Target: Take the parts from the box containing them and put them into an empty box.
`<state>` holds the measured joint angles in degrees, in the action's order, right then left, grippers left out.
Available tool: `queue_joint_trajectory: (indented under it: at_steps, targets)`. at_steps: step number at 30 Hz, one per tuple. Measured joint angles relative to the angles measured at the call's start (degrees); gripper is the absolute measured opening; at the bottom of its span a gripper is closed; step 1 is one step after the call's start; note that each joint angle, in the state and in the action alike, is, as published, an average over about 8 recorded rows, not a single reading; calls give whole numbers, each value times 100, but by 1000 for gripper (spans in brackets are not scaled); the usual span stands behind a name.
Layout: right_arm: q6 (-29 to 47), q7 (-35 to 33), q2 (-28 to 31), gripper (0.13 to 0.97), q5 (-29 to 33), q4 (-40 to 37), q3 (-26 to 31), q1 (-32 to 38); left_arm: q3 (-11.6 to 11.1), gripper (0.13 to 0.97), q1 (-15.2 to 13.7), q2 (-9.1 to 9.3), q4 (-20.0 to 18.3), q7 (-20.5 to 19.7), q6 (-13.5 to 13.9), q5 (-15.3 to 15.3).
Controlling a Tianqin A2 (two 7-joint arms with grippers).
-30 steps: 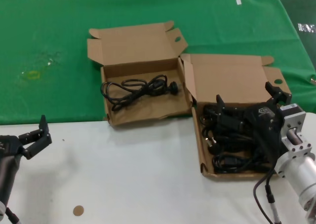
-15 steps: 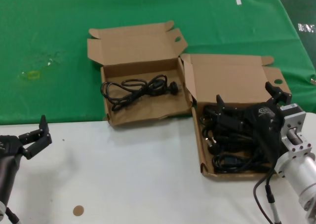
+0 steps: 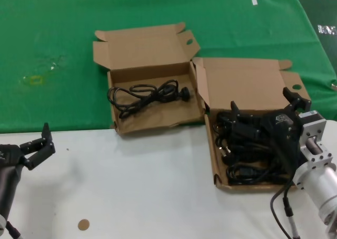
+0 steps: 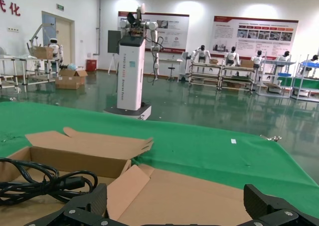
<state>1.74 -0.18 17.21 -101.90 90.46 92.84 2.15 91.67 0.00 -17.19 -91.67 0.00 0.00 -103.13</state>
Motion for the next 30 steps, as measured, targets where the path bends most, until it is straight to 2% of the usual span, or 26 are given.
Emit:
queue_joint_trajectory:
  at_steps: [30]
  targets:
    - [0, 0, 0, 966, 0, 0, 0, 0, 0, 966, 0, 0, 0, 0, 0, 0]
